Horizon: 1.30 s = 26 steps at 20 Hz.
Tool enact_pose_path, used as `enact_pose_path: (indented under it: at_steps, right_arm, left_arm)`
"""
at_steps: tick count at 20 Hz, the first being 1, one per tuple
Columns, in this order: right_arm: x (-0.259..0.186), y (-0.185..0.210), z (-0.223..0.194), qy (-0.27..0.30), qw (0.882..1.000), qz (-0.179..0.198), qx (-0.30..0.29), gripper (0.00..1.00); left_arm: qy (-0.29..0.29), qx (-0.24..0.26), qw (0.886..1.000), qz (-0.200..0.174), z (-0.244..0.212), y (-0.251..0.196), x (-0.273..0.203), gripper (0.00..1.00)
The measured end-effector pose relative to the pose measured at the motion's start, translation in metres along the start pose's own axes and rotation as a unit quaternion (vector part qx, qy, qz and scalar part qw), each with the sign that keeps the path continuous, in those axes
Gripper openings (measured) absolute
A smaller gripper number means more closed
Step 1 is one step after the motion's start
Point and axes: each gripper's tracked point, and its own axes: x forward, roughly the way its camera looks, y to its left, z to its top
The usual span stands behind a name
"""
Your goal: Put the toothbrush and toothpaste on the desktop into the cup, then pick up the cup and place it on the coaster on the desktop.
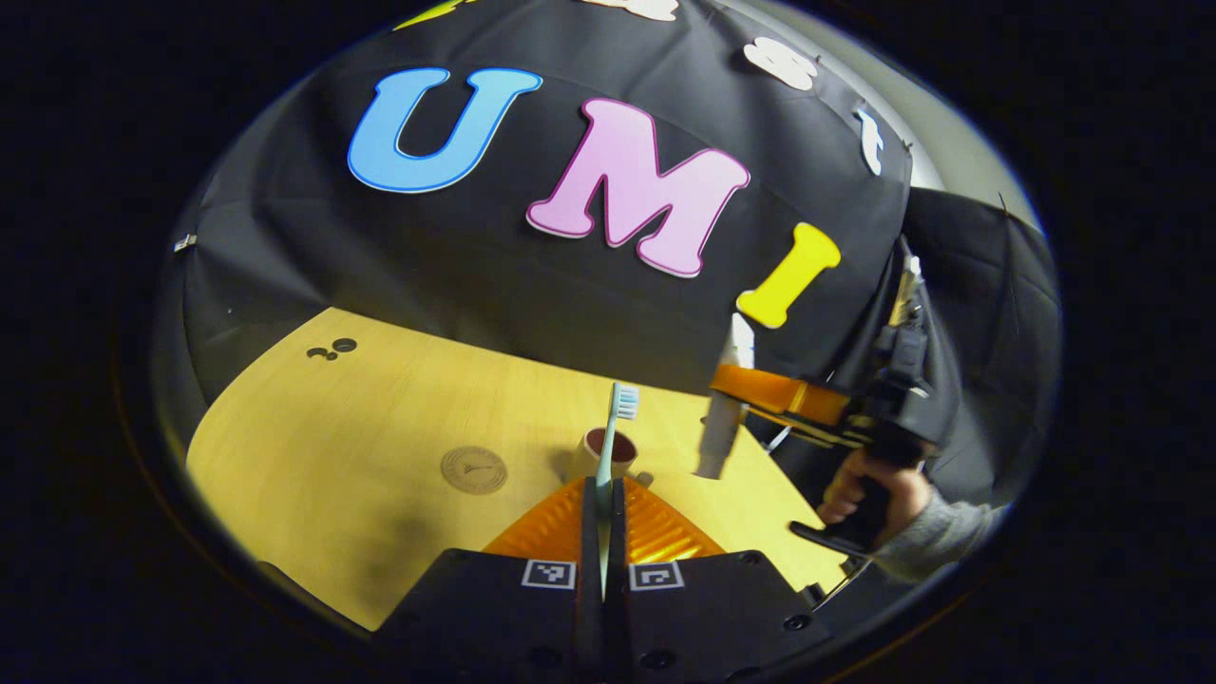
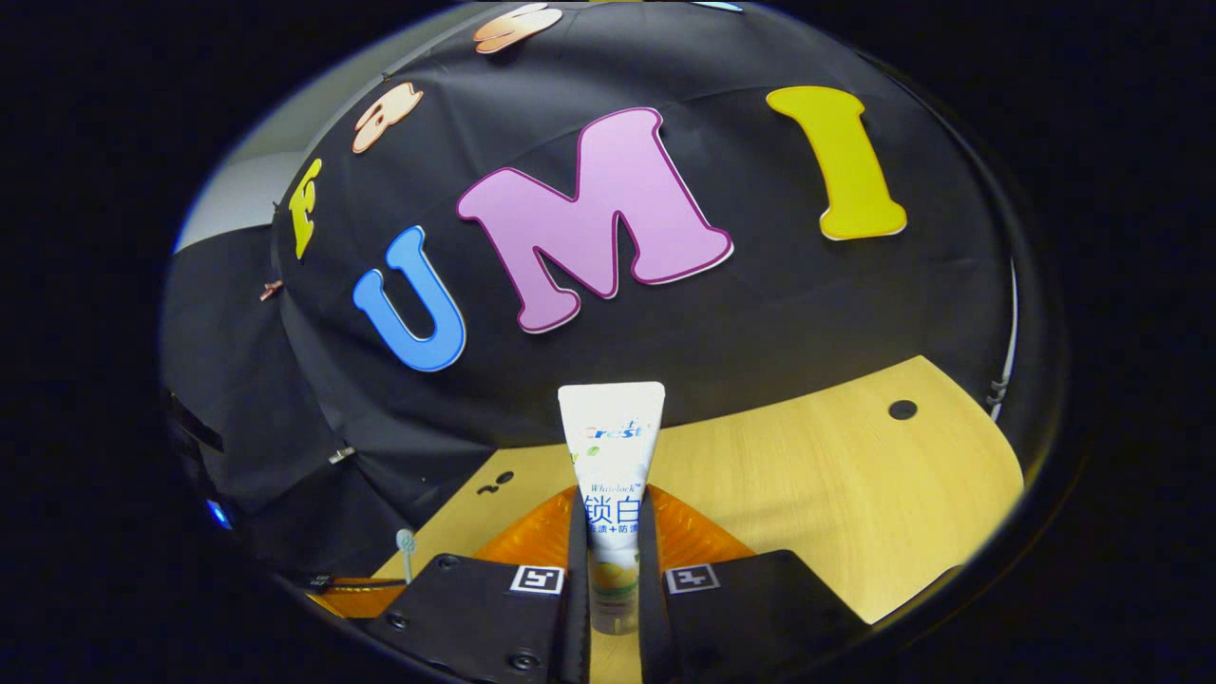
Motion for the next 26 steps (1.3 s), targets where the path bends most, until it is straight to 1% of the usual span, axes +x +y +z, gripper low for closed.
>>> enact_pose_path:
  at_steps: [1, 5, 7, 9, 11, 14, 17, 20, 21, 22, 23, 24, 26]
  right_arm:
    - [0.017, -0.005, 0.002, -0.006, 1.000, 0.003, 0.000, 0.24]
    - [0.071, -0.023, -0.011, -0.011, 1.000, 0.015, -0.006, 0.24]
    - [0.091, -0.029, -0.024, -0.003, 1.000, 0.022, -0.001, 0.24]
    - [0.107, -0.040, -0.044, 0.010, 1.000, 0.022, -0.011, 0.24]
    - [0.115, -0.049, -0.061, 0.025, 0.999, 0.029, -0.020, 0.24]
    - [0.124, -0.050, -0.075, 0.032, 0.998, 0.055, -0.012, 0.24]
    - [0.129, -0.062, -0.091, 0.046, 0.998, 0.044, -0.029, 0.24]
    - [0.126, -0.066, -0.106, 0.057, 0.997, 0.046, -0.012, 0.25]
    - [0.123, -0.064, -0.109, 0.062, 0.997, 0.051, -0.006, 0.28]
    - [0.120, -0.064, -0.112, 0.064, 0.997, 0.051, 0.003, 0.24]
    - [0.117, -0.068, -0.114, 0.068, 0.997, 0.041, 0.008, 0.37]
    - [0.112, -0.072, -0.114, 0.067, 0.997, 0.036, 0.013, 0.42]
    - [0.102, -0.075, -0.102, 0.051, 0.997, 0.040, 0.043, 0.39]
  left_arm:
    - [-0.011, -0.007, 1.000, -0.004, 0.006, -0.003, 0.004, 0.06]
    - [-0.062, -0.030, 0.997, -0.023, 0.038, -0.015, 0.055, 0.06]
    - [-0.090, -0.032, 0.995, -0.030, 0.055, -0.021, 0.082, 0.06]
    - [-0.108, -0.035, 0.993, -0.032, 0.060, -0.024, 0.111, 0.06]
    - [-0.131, -0.048, 0.990, -0.031, 0.063, -0.020, 0.136, 0.06]
    - [-0.162, -0.069, 0.984, -0.017, 0.062, -0.008, 0.167, 0.06]
    - [-0.181, -0.095, 0.979, -0.002, 0.059, 0.005, 0.193, 0.06]
    - [-0.185, -0.108, 0.977, 0.009, 0.048, 0.010, 0.215, 0.06]
    - [-0.187, -0.111, 0.976, 0.012, 0.046, 0.012, 0.219, 0.06]
    - [-0.192, -0.117, 0.974, 0.015, 0.044, 0.014, 0.223, 0.06]
    - [-0.195, -0.120, 0.973, 0.020, 0.042, 0.017, 0.224, 0.06]
    - [-0.195, -0.124, 0.973, 0.021, 0.039, 0.017, 0.228, 0.06]
    - [-0.195, -0.132, 0.972, 0.023, 0.031, 0.018, 0.234, 0.06]
